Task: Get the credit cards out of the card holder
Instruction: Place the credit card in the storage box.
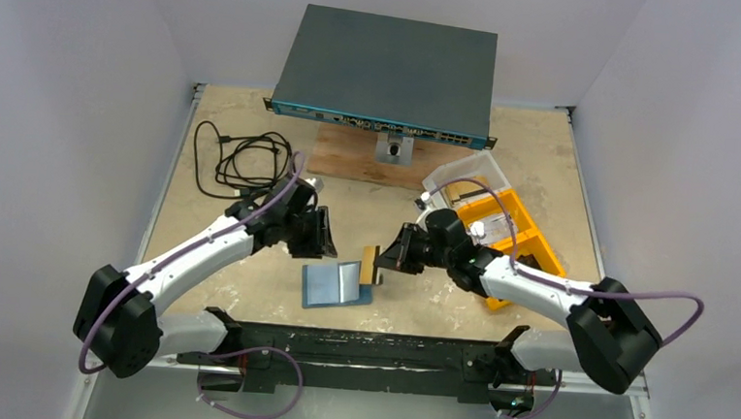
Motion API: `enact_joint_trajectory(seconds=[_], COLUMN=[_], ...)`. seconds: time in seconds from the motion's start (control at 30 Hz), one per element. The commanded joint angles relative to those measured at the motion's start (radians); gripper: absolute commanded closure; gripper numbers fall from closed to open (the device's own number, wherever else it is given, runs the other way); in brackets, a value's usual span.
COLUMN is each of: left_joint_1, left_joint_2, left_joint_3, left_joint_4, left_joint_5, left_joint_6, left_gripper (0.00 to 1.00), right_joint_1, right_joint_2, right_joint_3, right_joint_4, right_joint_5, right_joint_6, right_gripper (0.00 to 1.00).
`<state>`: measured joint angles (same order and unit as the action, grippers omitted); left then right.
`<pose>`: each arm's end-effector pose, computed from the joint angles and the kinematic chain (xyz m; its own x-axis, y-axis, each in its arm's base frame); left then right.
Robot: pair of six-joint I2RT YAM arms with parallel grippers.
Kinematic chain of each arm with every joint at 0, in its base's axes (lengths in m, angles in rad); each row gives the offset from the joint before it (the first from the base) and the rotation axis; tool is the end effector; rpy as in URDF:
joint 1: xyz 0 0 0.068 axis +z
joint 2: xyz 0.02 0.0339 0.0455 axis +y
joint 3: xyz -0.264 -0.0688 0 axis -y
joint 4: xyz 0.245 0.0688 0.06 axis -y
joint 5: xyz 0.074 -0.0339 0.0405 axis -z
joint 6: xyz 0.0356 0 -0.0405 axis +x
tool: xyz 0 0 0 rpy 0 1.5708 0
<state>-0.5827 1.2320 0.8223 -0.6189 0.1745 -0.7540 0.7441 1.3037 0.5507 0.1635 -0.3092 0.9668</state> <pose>0.1946 -0.1357 0.2265 -0.9436 -0.1856 -0.2743 -0.0400 0.8862 -0.4617 0.1838 0.1839 0.1844 -0.9165 0.2220 -0.3328 -0.1355 0.6106 0.7802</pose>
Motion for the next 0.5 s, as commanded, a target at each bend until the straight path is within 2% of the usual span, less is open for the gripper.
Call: enact_joint_trajectory(seconds=[0.0,0.2,0.33,0.47], left_joint_1=[0.002,0.002,0.001,0.003], left_joint_2=[-0.063,-0.123,-0.159,-0.174], left_joint_3=[0.068,0.103,0.096,0.086], left_joint_4=[-0.05,-0.093,-0.098,-0.097], left_joint_5=[0.011,0.023,0.048,0.069], left_joint_6=[0.073,0.106,0.115,0.123], left_gripper=[0.45,0.18,0.14,0.14], right_joint_1=[-0.02,-0.07,-0.135,-0.243], right_joint_2=[-0.119,-0.269,-0.328,-0.333], right_joint_3=[0.066,0.134,0.164,0.177], right_joint_4=[-0.172,-0.39,-0.467,-0.468], right_joint_5=[0.102,0.235,0.289,0.277], right_joint_6=[-0.015,-0.003,0.014,0.021], right_gripper=[1.0,1.0,1.0,1.0])
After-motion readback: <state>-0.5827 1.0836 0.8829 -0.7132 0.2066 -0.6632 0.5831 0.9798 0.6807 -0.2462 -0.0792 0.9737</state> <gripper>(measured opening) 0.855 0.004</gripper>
